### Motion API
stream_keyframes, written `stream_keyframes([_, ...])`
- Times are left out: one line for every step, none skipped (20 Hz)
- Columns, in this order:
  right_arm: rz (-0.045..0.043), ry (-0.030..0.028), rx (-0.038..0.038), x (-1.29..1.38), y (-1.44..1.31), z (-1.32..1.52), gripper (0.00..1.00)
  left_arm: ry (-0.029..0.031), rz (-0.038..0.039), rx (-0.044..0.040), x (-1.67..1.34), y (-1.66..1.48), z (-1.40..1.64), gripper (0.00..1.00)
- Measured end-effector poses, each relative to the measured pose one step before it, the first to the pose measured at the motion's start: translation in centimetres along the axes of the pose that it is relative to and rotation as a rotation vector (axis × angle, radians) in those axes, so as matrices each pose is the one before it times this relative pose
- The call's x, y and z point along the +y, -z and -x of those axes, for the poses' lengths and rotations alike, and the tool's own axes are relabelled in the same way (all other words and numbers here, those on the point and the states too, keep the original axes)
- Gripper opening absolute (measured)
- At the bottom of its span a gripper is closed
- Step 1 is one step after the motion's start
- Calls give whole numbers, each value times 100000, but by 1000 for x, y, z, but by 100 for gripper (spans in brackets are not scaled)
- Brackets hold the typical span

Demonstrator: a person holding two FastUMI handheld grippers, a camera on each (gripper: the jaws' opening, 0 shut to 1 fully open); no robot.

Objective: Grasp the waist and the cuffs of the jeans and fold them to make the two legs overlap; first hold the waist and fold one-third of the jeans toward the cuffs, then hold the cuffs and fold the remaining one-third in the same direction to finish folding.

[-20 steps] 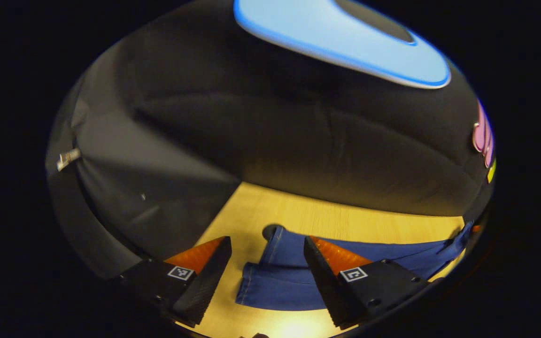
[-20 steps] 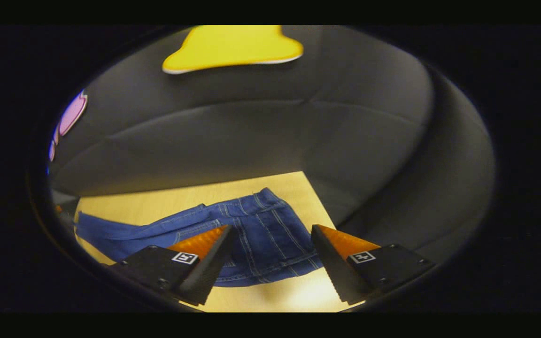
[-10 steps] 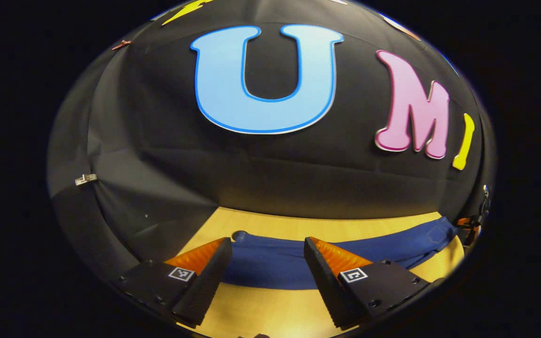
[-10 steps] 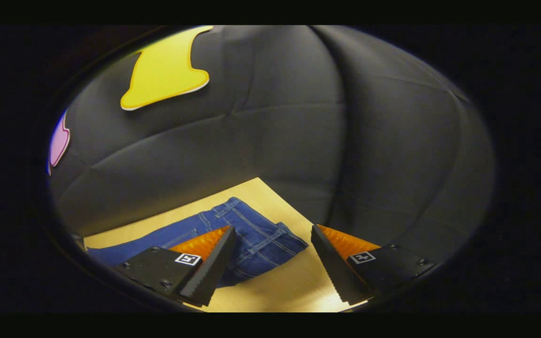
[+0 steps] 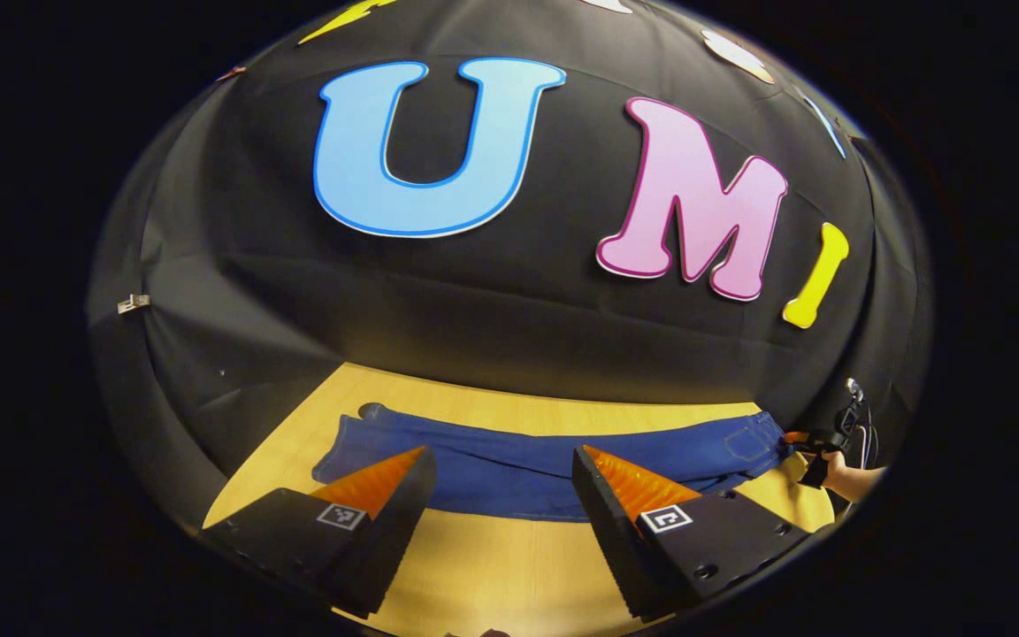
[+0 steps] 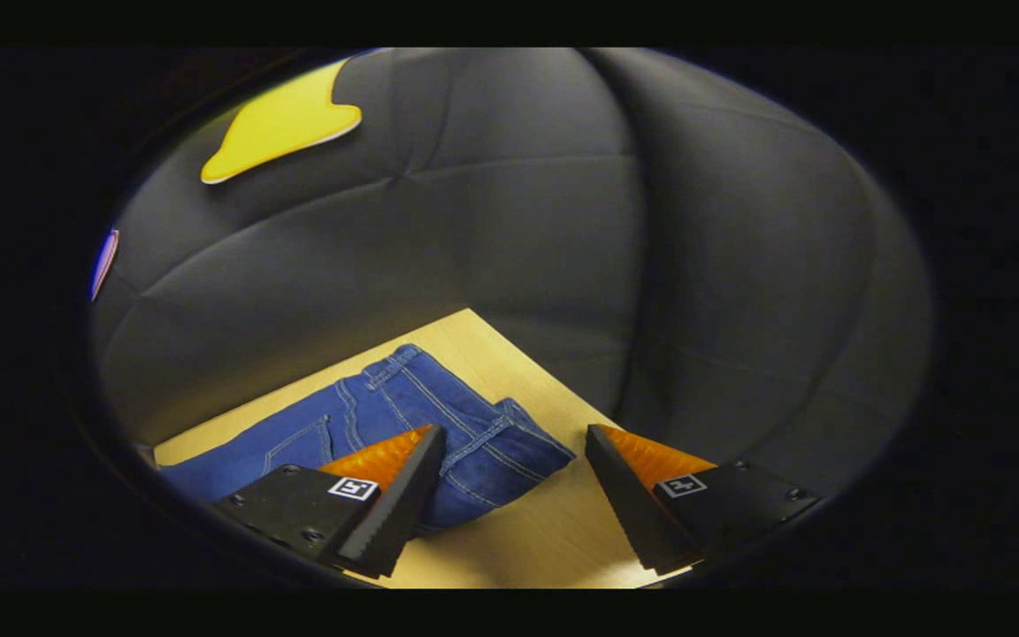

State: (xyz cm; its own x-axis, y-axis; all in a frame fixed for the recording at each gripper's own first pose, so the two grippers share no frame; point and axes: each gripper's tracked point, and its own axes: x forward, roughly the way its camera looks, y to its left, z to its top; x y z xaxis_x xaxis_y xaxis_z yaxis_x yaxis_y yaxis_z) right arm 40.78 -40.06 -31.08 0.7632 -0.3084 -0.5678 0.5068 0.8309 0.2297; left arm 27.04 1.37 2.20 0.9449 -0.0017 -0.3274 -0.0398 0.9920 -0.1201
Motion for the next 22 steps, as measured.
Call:
stream_keyframes([-435, 351, -1580, -114, -296, -493, 92, 389, 425, -51, -380, 94, -106, 97])
stream_keyframes([-375, -447, 200, 42, 250, -17, 98, 606, 1137, 59, -377, 191, 23, 97])
stream_keyframes([1257, -330, -950, 64, -230, 84, 92, 153, 2113, -82, -297, 170, -68, 97])
stream_keyframes([1577, 132, -132, -8, 58, 20, 98, 624, 2724, 379, -259, 266, -112, 97])
stream_keyframes([2385, 345, 30, -15, 74, 10, 96, 250, 3020, 298, -229, 326, -93, 97])
stream_keyframes([620, 113, -29, 277, 326, -233, 87, 4, 2991, 243, 103, 402, -171, 97])
stream_keyframes([-870, -1410, 361, 544, 67, 118, 88, -278, 2425, 189, 130, 324, -87, 97])
stream_keyframes([-1799, -1667, 737, 723, 320, 154, 78, -1614, 1660, 5, 459, 341, -119, 97])
stream_keyframes([-876, -110, 272, 81, 211, -294, 67, -2514, 676, -469, 632, 187, -5, 97])
stream_keyframes([80, -123, -570, -95, -152, -151, 56, -1742, 93, -474, 464, 247, 32, 96])
stream_keyframes([-232, -298, 844, 175, 257, 143, 54, -958, -202, -477, 199, 159, 34, 96])
stream_keyframes([1062, -535, -1240, 265, -114, 121, 39, -383, -506, -443, -54, 210, 93, 97])
stream_keyframes([1249, 383, -555, 87, -128, -176, 44, 32, -895, -99, -46, 165, 40, 97])
stream_keyframes([1983, 191, -831, 176, -43, -94, 32, -98, -928, 335, 83, 399, 51, 97])
stream_keyframes([2265, 813, -877, 23, -168, 391, 25, -241, -864, 469, 120, 385, 34, 97])
stream_keyframes([2400, 142, -1143, 229, -235, 116, 20, -334, -521, 459, -32, 246, -133, 97])
stream_keyframes([2641, -328, -310, 77, 18, 151, 8, -423, -449, 482, -60, 348, -174, 97])
stream_keyframes([1785, -884, -1027, 221, 61, 183, 10, -562, -724, 298, 37, 464, 3, 97])
stream_keyframes([2162, -1384, -374, 52, -241, -16, 13, -953, -1475, -349, 173, 213, -22, 97])
stream_keyframes([1967, -1466, -891, 144, -313, 358, 15, -1042, -2014, -430, 323, 302, -58, 97])
stream_keyframes([2126, -813, -989, -23, -674, 302, 15, -985, -2214, 20, 162, 261, -72, 97])
stream_keyframes([1411, -675, -1708, 281, -869, 590, 10, -558, -1963, 49, 182, 325, -21, 97])
